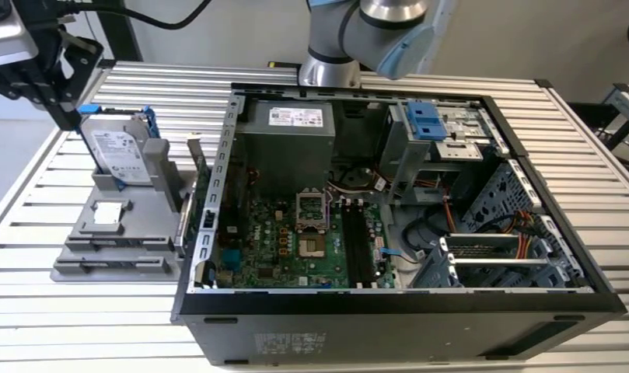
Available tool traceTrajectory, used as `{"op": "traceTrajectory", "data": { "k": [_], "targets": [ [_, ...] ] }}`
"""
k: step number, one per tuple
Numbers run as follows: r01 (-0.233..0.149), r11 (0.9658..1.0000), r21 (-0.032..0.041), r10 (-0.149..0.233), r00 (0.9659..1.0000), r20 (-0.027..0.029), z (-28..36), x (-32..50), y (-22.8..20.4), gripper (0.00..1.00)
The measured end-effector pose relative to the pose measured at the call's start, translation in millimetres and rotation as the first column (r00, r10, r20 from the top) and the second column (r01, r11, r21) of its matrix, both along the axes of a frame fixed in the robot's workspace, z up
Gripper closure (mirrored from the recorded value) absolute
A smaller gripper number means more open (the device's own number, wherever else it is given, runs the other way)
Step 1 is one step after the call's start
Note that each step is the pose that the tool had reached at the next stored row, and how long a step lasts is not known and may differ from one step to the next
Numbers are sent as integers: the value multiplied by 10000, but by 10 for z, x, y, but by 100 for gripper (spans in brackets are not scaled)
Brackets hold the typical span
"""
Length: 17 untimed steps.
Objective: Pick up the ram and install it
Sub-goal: 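Reach for the ram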
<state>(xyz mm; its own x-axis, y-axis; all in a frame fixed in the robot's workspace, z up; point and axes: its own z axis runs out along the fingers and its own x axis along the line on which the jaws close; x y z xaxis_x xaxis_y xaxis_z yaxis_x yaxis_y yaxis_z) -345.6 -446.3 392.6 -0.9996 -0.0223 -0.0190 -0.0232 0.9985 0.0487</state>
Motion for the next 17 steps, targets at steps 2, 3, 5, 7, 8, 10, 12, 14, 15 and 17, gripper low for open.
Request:
{"op": "traceTrajectory", "data": {
  "k": [2,3,5,7,8,10,12,14,15,17],
  "targets": [
    [1,10000,1,-1,10000,1,0,-1,-26,100],
    [1,10000,1,-1,10000,1,-1,0,-37,100],
    [0,10000,1,0,10000,0,0,0,-60,100],
    [0,10000,1,0,10000,1,0,0,-83,100],
    [0,10000,0,0,10000,0,0,0,-96,100],
    [0,10000,0,0,10000,0,0,0,-121,100],
    [0,10000,1,0,10000,1,0,-1,-141,100],
    [0,10000,0,0,10000,0,0,-1,-166,100],
    [0,10000,1,0,10000,1,0,-1,-183,100],
    [0,10000,1,0,10000,1,0,-1,-215,100]
  ]
}}
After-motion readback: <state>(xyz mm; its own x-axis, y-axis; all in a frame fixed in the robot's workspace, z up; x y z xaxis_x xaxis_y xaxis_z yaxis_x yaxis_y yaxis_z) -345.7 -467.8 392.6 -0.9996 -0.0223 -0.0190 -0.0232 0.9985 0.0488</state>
